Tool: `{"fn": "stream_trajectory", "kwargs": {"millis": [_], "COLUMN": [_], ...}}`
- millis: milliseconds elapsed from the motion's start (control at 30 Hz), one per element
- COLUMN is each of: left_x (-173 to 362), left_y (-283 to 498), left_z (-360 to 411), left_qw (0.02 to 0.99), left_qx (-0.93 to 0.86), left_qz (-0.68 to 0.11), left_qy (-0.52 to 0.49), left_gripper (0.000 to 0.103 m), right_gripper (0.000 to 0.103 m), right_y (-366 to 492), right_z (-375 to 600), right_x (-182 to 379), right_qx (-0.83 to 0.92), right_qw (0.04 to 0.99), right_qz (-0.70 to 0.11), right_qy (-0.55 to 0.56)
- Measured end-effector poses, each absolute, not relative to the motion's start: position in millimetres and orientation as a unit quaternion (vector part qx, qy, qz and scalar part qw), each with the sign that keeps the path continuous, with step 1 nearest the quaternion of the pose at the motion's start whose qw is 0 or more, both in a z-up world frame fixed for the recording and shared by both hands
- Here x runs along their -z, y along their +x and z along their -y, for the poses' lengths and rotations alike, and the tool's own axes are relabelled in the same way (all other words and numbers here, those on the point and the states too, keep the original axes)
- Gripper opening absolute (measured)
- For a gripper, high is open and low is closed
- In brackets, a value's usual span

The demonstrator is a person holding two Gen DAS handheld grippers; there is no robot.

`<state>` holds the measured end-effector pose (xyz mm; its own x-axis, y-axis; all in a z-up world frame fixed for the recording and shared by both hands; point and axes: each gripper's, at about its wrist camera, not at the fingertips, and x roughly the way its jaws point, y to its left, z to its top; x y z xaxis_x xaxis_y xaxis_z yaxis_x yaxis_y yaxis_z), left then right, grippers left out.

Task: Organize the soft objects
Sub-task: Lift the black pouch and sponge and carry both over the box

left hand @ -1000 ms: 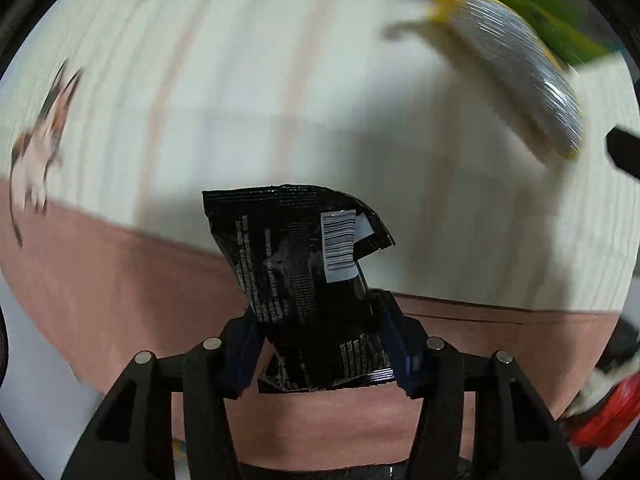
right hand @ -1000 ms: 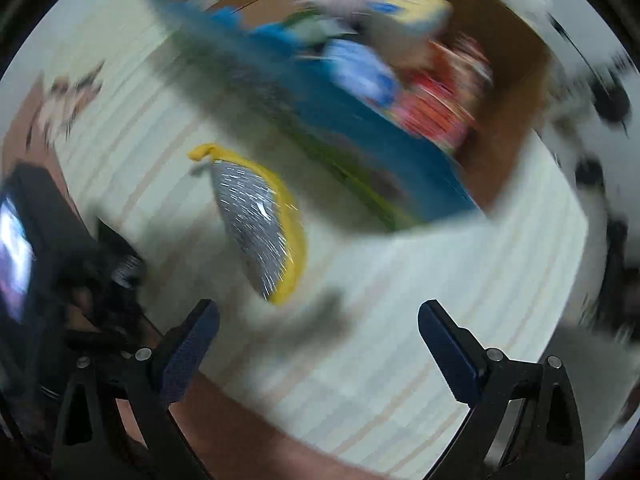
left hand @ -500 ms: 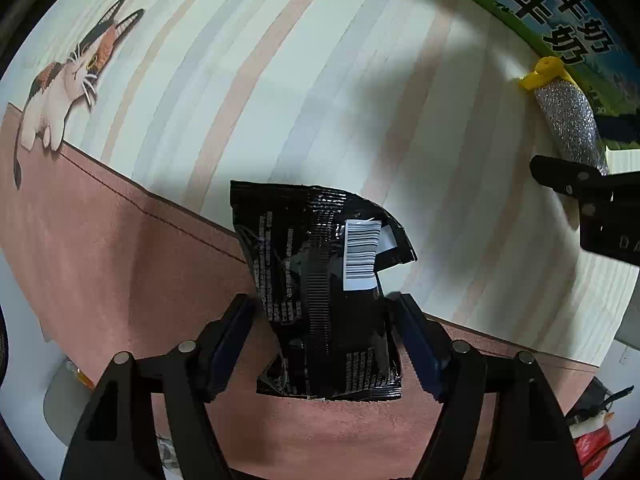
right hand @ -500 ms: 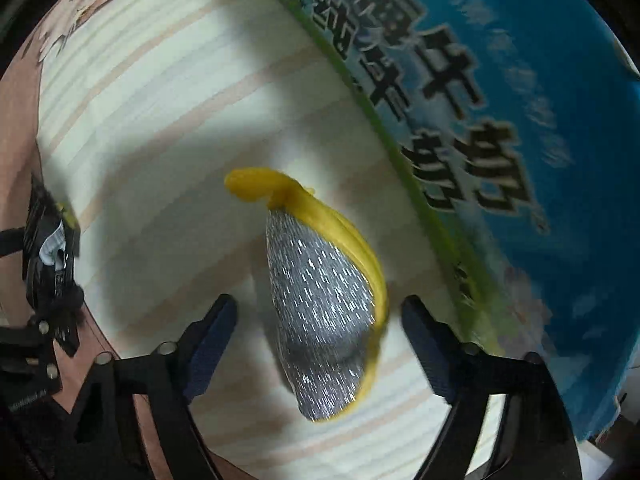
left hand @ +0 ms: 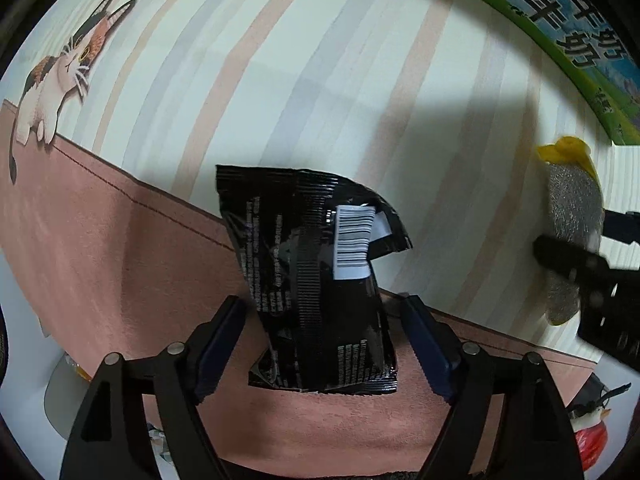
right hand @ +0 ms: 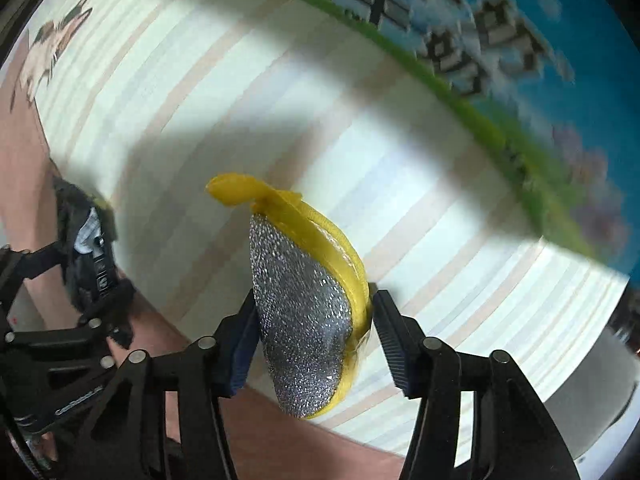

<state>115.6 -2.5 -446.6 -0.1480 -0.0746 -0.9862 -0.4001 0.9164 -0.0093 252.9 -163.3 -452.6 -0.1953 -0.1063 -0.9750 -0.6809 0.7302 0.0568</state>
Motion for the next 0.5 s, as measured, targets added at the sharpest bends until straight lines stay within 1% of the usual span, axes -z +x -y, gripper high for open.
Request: {"fn": "stream_trajectory", "kwargs": {"millis": [33, 67, 100, 133, 167, 267, 300, 333, 367, 400, 500], "left_x": [446, 446, 446, 443, 441, 441, 441, 441, 441, 443, 443], "left_y": [115, 118, 118, 119, 120, 121, 121, 120, 120, 119, 121], "left_z": [4, 10, 17, 21, 22, 25, 26, 24, 23, 17, 2], "left_qw": [0.634, 0.637, 0.640, 0.645, 0.648, 0.649, 0.649, 0.648, 0.647, 0.646, 0.646], "left_qx": [-0.125, -0.123, -0.122, -0.120, -0.117, -0.111, -0.110, -0.111, -0.111, -0.111, -0.111], "left_qz": [-0.747, -0.746, -0.745, -0.741, -0.739, -0.742, -0.742, -0.741, -0.742, -0.742, -0.741], "left_qy": [-0.154, -0.151, -0.147, -0.143, -0.139, -0.128, -0.130, -0.135, -0.139, -0.142, -0.148], "left_gripper": [0.079, 0.074, 0.065, 0.059, 0.046, 0.045, 0.044, 0.044, 0.044, 0.043, 0.042], "right_gripper": [0.071, 0.071, 0.071, 0.072, 0.072, 0.071, 0.065, 0.056, 0.056, 0.055, 0.053], "right_y": [250, 249, 248, 246, 246, 235, 224, 216, 223, 224, 225], "right_z": [168, 173, 176, 181, 184, 205, 208, 214, 237, 246, 265], "right_x": [453, 454, 455, 456, 455, 452, 451, 450, 449, 450, 446], "right_qx": [-0.247, -0.243, -0.239, -0.234, -0.231, -0.211, -0.201, -0.193, -0.194, -0.197, -0.193], "right_qw": [0.576, 0.577, 0.577, 0.578, 0.583, 0.593, 0.600, 0.606, 0.607, 0.600, 0.598], "right_qz": [-0.734, -0.737, -0.740, -0.744, -0.743, -0.750, -0.749, -0.746, -0.748, -0.761, -0.770], "right_qy": [-0.261, -0.254, -0.249, -0.241, -0.234, -0.203, -0.197, -0.198, -0.183, -0.150, -0.108]}}
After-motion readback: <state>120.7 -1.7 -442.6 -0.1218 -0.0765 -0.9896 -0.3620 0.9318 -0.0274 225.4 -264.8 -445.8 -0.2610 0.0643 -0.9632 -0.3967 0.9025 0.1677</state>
